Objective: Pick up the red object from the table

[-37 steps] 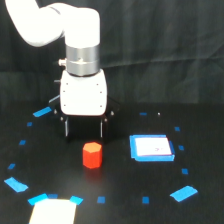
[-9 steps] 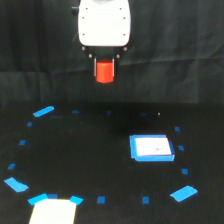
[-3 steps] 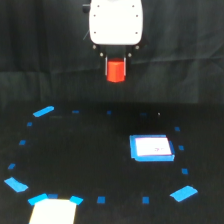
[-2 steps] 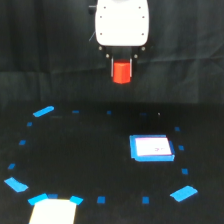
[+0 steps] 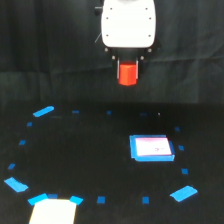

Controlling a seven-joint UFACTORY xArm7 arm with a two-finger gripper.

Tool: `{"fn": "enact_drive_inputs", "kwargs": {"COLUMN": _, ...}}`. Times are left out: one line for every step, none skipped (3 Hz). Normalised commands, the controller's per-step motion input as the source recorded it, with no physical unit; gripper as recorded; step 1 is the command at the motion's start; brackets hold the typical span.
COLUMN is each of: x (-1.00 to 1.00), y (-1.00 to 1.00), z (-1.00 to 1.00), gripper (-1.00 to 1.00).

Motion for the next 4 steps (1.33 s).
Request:
{"fn": "enact_drive_inputs", "kwargs": {"x": 0.28, "y": -0.12, "z": 0.04, "gripper": -1.00}}
{"fn": "enact_drive_inputs", "kwargs": {"x": -0.41, "y": -0.32, "z": 0.71, "gripper": -1.00}}
{"fn": "enact_drive_inputs", "kwargs": {"x": 0.00, "y": 0.10, "z": 0.71, "gripper": -1.00}}
{"fn": "enact_drive_inputs", "kwargs": {"x": 0.01, "y": -0.13, "z": -0.01, "gripper": -1.00}}
